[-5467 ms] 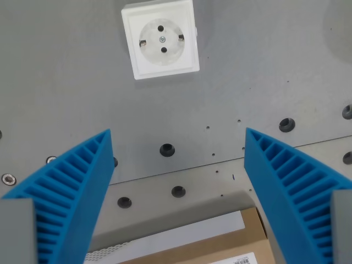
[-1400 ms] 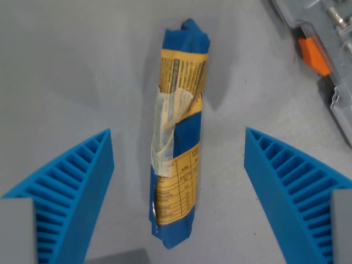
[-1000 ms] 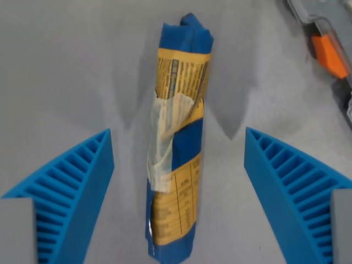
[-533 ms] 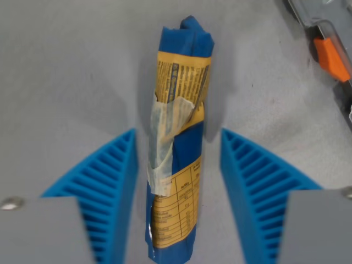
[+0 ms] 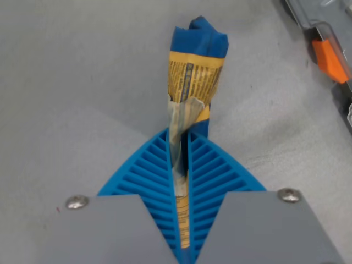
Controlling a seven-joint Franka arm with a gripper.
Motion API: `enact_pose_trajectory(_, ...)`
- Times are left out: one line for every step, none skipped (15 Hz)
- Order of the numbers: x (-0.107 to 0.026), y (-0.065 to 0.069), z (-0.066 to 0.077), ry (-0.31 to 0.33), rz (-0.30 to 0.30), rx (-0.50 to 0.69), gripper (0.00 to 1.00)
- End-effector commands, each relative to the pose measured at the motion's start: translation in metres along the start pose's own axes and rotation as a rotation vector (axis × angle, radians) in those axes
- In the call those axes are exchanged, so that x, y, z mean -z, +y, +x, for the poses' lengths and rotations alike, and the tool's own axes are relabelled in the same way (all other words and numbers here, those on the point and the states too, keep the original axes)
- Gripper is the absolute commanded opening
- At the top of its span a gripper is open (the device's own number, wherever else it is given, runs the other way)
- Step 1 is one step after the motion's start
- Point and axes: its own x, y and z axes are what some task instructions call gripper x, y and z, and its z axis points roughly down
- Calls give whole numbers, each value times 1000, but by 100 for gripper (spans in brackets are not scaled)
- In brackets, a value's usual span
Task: Pick up the blue bag
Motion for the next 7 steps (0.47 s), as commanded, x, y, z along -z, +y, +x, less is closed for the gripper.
enact_pose_trajectory(5, 1, 5, 15, -8, 15, 0)
enact_pose_trajectory(10, 1, 3, 9, -9, 15, 0)
enact_pose_trajectory(15, 2, 1, 3, -10, 14, 0)
enact_pose_trajectory(20, 2, 1, -1, -11, 14, 0)
enact_pose_trajectory(25, 1, 2, -6, -12, 14, 0)
enact_pose_trajectory(30, 1, 2, -13, -13, 15, 0)
enact_pose_trajectory(35, 0, 4, -15, -13, 15, 0)
